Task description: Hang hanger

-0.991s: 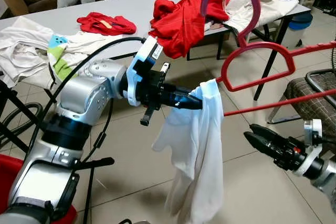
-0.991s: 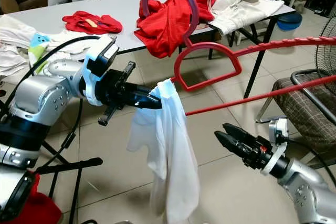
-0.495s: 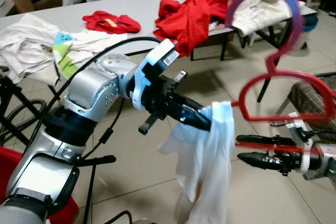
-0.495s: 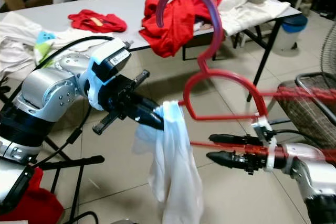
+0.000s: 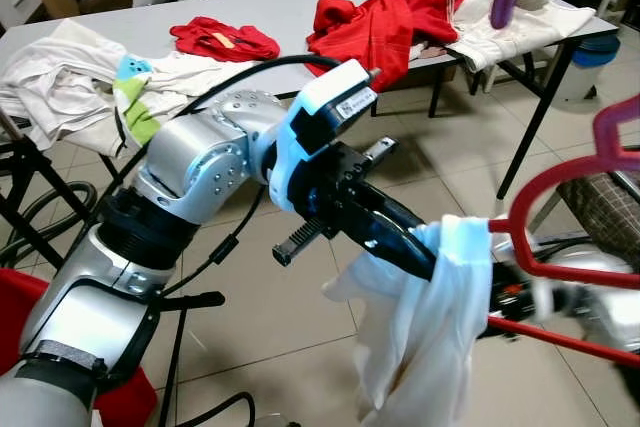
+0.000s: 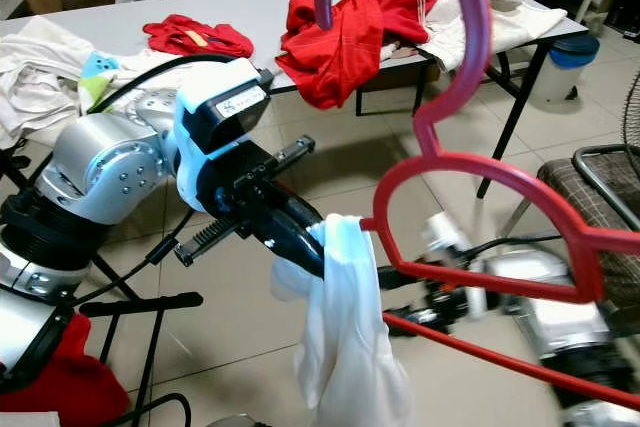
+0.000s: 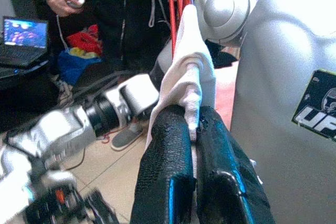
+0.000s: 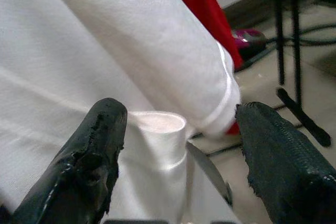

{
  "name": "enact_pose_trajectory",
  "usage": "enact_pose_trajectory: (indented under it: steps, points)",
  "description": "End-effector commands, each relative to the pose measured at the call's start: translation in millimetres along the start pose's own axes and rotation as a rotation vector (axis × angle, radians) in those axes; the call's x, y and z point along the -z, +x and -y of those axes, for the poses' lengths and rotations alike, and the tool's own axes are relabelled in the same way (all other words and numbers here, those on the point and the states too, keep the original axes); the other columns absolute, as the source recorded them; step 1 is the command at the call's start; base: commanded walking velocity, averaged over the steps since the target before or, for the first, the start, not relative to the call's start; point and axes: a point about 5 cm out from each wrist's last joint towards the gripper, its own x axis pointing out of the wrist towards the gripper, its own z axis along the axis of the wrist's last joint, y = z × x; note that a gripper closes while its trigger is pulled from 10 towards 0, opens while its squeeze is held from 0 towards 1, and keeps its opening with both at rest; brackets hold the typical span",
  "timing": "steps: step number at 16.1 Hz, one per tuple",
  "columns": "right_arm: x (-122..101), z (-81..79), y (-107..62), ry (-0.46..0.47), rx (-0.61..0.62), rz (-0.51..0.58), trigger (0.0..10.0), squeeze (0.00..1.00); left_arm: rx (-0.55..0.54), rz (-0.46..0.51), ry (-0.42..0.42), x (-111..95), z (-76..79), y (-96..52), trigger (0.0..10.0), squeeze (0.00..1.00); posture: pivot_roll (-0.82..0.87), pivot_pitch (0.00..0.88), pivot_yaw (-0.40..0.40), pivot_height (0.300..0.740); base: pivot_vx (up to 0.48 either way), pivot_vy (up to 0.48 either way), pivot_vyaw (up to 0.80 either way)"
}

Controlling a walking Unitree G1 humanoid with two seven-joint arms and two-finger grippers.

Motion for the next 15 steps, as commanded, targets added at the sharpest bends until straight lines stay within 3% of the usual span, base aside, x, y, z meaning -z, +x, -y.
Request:
enact_pose_trajectory:
  steps: [1, 2, 3, 4, 5, 9, 15]
  points:
    - [3.2, 1.9, 9.0, -0.019, -0.029, -0.024, 10.0, 0.0, 0.032, -0.017, 0.044, -13.1, 1.1, 3.9, 0.0, 0.0, -0.05, 0.0, 0.102, 0.74, 0.0, 0.0, 0.0]
    - [3.6, 2.2, 10.5, -0.015, -0.032, -0.014, 9.7, 0.0, 0.031, -0.016, 0.045, -13.7, 0.7, 3.4, 0.0, 0.0, -0.04, 0.0, 0.101, 0.74, 0.0, 0.0, 0.0]
    - [2.2, 1.5, 11.3, -0.004, -0.044, 0.011, 4.0, 0.0, 0.024, -0.016, 0.048, -14.8, 0.0, 1.4, 0.0, 0.0, -0.04, 0.0, 0.099, 0.74, 0.0, 0.0, 0.0]
    - [1.2, 0.4, 11.1, -0.001, -0.05, 0.016, 1.6, 0.0, 0.019, -0.016, 0.049, -15.2, -0.3, 0.4, 0.0, 0.0, -0.04, 0.0, 0.099, 0.74, 0.0, 0.0, 0.0]
    - [-0.4, -3.4, 9.4, 0.007, -0.065, 0.019, 0.0, 0.0, 0.006, -0.016, 0.049, -15.4, -1.2, -2.3, 0.0, 0.0, -0.04, 0.0, 0.099, 0.74, 0.0, 0.0, 0.0]
    - [8.2, -13.0, -0.9, 0.059, -0.066, -0.007, 0.0, 0.0, -0.015, -0.014, 0.048, -14.8, -2.6, -6.5, 0.0, 0.0, -0.05, 0.0, 0.104, 0.74, 0.0, 0.0, 0.0]
    - [18.9, -16.9, 2.8, 0.116, -0.074, 0.019, 0.0, 0.0, -0.021, -0.008, 0.051, -16.2, -3.7, -7.8, 0.0, 0.0, -0.06, 0.0, 0.114, 0.74, 0.0, 0.0, 0.0]
